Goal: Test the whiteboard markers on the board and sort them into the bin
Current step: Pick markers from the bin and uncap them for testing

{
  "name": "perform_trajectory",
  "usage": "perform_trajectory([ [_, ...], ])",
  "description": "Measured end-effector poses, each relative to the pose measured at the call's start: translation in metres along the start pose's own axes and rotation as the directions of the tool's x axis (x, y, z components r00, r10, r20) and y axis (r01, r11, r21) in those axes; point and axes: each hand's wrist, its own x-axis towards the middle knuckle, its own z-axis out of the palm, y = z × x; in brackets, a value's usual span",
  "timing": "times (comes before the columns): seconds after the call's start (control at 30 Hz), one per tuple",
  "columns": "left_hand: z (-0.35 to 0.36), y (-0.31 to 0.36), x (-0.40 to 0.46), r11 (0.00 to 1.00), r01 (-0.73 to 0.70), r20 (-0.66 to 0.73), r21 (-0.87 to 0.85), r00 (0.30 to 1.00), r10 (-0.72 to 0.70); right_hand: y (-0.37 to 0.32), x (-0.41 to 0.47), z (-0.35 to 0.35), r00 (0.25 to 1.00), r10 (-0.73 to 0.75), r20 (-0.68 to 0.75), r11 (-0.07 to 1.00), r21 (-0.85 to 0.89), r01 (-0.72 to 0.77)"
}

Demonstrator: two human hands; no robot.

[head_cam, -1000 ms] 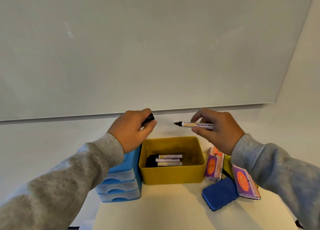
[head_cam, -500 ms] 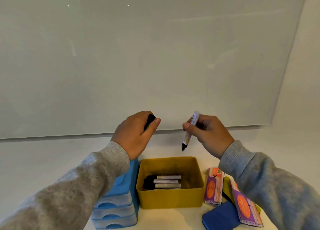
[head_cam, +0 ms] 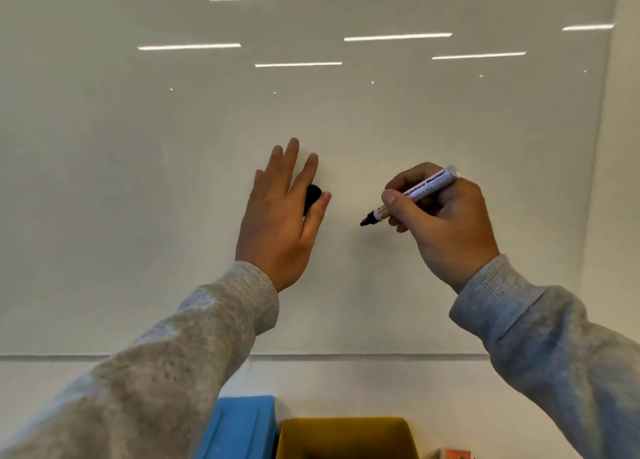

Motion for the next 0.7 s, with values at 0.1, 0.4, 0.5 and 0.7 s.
perform_trajectory([
  [0.1,0.008,-0.014,0.009,0.98,-0.04,0.028,0.197,0.999,0.035,-0.012,0.025,0.002,0.994,-0.107,-0.032,0.993,-0.043,0.106],
  [0.4,0.017,-0.03,-0.003,0.888,-0.134,0.044,0.441,0.991,0.127,-0.006,0.054,0.024,0.945,-0.32,-0.061,0.922,-0.248,0.296],
  [0.5,0.017,-0.029,-0.004,0.881,-0.14,0.043,0.451,0.99,0.135,-0.002,0.06,0.029,0.909,-0.41,-0.079,0.878,-0.304,0.37],
  [0.7,0.017,-0.026,-0.006,0.887,-0.137,0.025,0.441,0.99,0.14,0.004,0.065,0.035,0.864,-0.501,-0.051,0.801,-0.406,0.44],
])
